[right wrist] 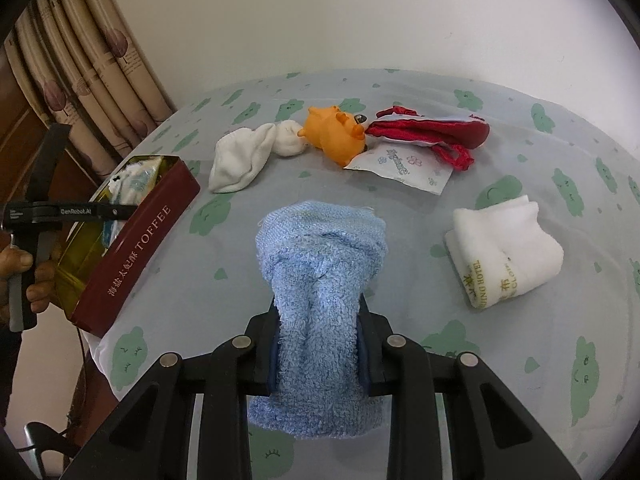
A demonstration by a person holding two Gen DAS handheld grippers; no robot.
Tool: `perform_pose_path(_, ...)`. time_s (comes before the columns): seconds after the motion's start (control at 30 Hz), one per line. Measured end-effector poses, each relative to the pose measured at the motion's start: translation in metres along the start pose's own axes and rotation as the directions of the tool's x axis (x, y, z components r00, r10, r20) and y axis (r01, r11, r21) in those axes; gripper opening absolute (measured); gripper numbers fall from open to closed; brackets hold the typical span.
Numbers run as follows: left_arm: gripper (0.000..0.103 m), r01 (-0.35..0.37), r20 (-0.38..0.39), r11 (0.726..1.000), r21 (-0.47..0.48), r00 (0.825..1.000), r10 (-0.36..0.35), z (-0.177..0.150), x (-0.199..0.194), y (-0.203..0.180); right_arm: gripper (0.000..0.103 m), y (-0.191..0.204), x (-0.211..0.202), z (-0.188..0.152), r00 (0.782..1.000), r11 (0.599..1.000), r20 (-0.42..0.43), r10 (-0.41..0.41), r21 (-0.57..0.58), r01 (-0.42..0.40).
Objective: Organize soft objects
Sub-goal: 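Carry the wipe packet into the tin with left while right grasps blue sock, then release the wipe packet in the tin while the right drops the blue sock there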
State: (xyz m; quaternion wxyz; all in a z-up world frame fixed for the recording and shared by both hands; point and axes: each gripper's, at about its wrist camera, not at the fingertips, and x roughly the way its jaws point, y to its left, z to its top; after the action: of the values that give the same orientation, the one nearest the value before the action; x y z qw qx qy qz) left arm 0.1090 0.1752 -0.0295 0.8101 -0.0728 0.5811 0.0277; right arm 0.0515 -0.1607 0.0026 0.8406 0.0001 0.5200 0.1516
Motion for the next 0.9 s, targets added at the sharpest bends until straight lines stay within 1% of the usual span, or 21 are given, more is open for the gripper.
perform_pose_path(0.03, 0.059, 0.003, -0.013, 1.000, 0.018, 1.000, -0.003, 0.000, 0.003, -0.001, 0.027, 0.000, 0.000, 0.000, 1.000, 1.000, -0.001, 0.000, 0.000, 0.000)
perform_pose_path(0.1, 0.060, 0.014, 0.004, 0.999, 0.051, 1.000, -0.014, 0.001, 0.003, -0.003, 0.027, 0.001, 0.000, 0.001, 1.000, 1.000, 0.001, 0.003, -0.001, -0.003)
perform_pose_path(0.2, 0.061, 0.029, -0.002, 0.998, 0.059, 1.000, -0.029, 0.003, 0.003, -0.003, 0.027, 0.002, 0.001, 0.001, 1.000, 1.000, 0.000, -0.003, -0.009, 0.003)
perform_pose_path(0.27, 0.061, 0.037, 0.005, 0.996, 0.086, 0.999, -0.038, 0.003, 0.003, -0.004, 0.027, 0.002, 0.001, 0.000, 1.000, 1.000, 0.000, -0.002, -0.009, 0.002)
perform_pose_path(0.33, 0.064, 0.062, -0.003, 0.987, 0.146, 0.998, -0.062, 0.002, 0.005, -0.008, 0.027, 0.004, -0.001, 0.000, 1.000, 1.000, 0.002, -0.001, -0.008, 0.001)
perform_pose_path(0.37, 0.066, 0.080, -0.006, 0.977, 0.198, 0.997, -0.080, 0.001, 0.006, -0.012, 0.027, 0.004, -0.001, -0.001, 1.000, 1.000, 0.000, 0.000, -0.007, 0.000)
perform_pose_path(0.43, 0.066, 0.040, 0.034, 0.969, 0.242, 0.998, -0.049, 0.000, 0.002, -0.017, 0.027, 0.005, -0.002, -0.001, 1.000, 1.000, -0.001, -0.001, -0.011, 0.001)
perform_pose_path(0.47, 0.066, 0.029, 0.044, 0.970, 0.240, 0.998, -0.041, 0.001, 0.001, -0.017, 0.027, 0.005, -0.003, -0.001, 1.000, 1.000, 0.002, -0.002, -0.014, 0.002)
perform_pose_path(0.53, 0.066, 0.037, 0.059, 0.975, 0.217, 0.997, -0.051, 0.004, -0.004, -0.013, 0.027, 0.008, -0.007, -0.001, 1.000, 1.000, 0.008, -0.004, -0.021, 0.004)
perform_pose_path(0.63, 0.066, 0.008, 0.124, 0.983, 0.185, 0.992, -0.031, 0.004, -0.018, -0.007, 0.027, 0.010, -0.013, -0.001, 1.000, 1.000, 0.020, -0.009, -0.028, 0.010)
perform_pose_path(0.67, 0.067, 0.024, 0.126, 0.984, 0.176, 0.991, -0.047, 0.003, -0.021, -0.003, 0.027, 0.010, -0.015, -0.001, 1.000, 1.000, 0.023, -0.011, -0.029, 0.011)
perform_pose_path(0.7, 0.067, 0.073, 0.113, 0.982, 0.172, 0.989, -0.094, 0.002, -0.024, 0.000, 0.027, 0.010, -0.016, -0.002, 1.000, 0.999, 0.023, -0.012, -0.030, 0.013)
perform_pose_path(0.73, 0.067, 0.095, 0.114, 0.981, 0.168, 0.987, -0.115, 0.001, -0.027, 0.002, 0.027, 0.009, -0.016, -0.002, 1.000, 0.999, 0.022, -0.014, -0.029, 0.015)
perform_pose_path(0.8, 0.067, 0.087, 0.150, 0.986, 0.142, 0.983, -0.108, -0.003, -0.038, 0.006, 0.027, 0.010, -0.020, -0.003, 1.000, 1.000, 0.027, -0.012, -0.026, 0.013)
perform_pose_path(0.83, 0.067, 0.095, 0.166, 0.988, 0.122, 0.980, -0.114, -0.005, -0.043, 0.010, 0.027, 0.012, -0.022, -0.003, 1.000, 0.999, 0.030, -0.009, -0.034, 0.010)
perform_pose_path(0.9, 0.067, 0.108, 0.230, 0.993, 0.037, 0.966, -0.114, -0.014, -0.063, 0.024, 0.027, 0.018, -0.027, -0.002, 0.999, 0.998, 0.041, -0.012, -0.055, 0.014)
